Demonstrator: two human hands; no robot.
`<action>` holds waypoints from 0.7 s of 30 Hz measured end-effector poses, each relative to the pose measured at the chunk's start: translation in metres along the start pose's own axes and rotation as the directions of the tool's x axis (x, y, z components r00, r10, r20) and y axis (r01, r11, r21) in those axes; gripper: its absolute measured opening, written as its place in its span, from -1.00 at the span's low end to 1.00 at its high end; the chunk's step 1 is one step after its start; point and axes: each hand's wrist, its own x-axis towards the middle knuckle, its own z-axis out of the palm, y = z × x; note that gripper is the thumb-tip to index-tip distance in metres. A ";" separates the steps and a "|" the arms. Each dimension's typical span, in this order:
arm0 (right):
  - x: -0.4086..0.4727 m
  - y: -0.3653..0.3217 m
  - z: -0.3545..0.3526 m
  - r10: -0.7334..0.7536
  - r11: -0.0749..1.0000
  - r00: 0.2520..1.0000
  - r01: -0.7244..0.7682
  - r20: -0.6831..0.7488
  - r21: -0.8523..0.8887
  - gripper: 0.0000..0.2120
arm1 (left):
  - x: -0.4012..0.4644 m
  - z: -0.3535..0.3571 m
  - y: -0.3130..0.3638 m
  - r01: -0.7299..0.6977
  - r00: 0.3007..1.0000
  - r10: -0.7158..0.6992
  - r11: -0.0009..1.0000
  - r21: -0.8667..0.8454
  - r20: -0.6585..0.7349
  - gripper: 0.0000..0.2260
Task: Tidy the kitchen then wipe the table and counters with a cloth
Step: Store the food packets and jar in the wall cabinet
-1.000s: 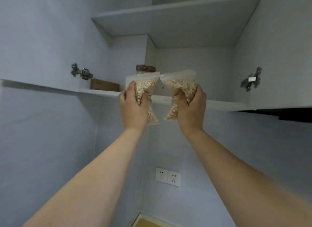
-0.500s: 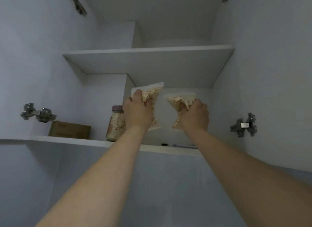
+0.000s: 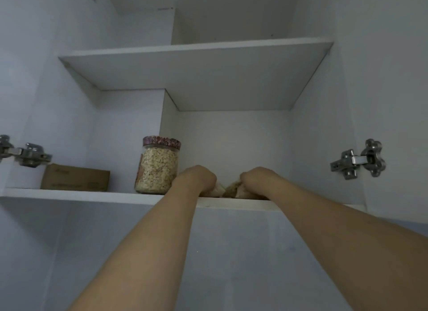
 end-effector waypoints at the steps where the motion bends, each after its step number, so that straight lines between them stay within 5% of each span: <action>1: -0.002 0.001 -0.003 -0.017 1.000 0.998 0.019 -0.061 0.023 -0.74 | -0.004 -0.003 -0.003 -0.036 0.998 0.036 0.999 0.000 -0.060 -0.68; 6: -0.043 -0.033 -0.024 -0.288 0.949 0.864 0.316 -0.414 -0.003 -0.67 | -0.035 -0.064 -0.020 -0.089 0.974 0.124 0.979 0.183 -0.189 -0.71; 8: -0.066 -0.060 -0.033 -0.388 0.898 0.779 0.440 -0.492 -0.011 -0.69 | -0.057 -0.099 -0.036 -0.083 0.921 0.142 0.981 0.173 -0.364 -0.72; 16: -0.159 -0.175 -0.046 -0.550 0.732 0.661 0.676 -0.510 0.085 -0.63 | -0.164 -0.222 -0.115 0.132 0.750 0.178 0.903 0.408 -0.637 -0.64; 21: -0.213 -0.232 -0.047 -0.672 0.590 0.560 0.800 -0.486 0.106 -0.51 | -0.225 -0.279 -0.166 0.320 0.682 0.062 0.871 0.374 -0.729 -0.54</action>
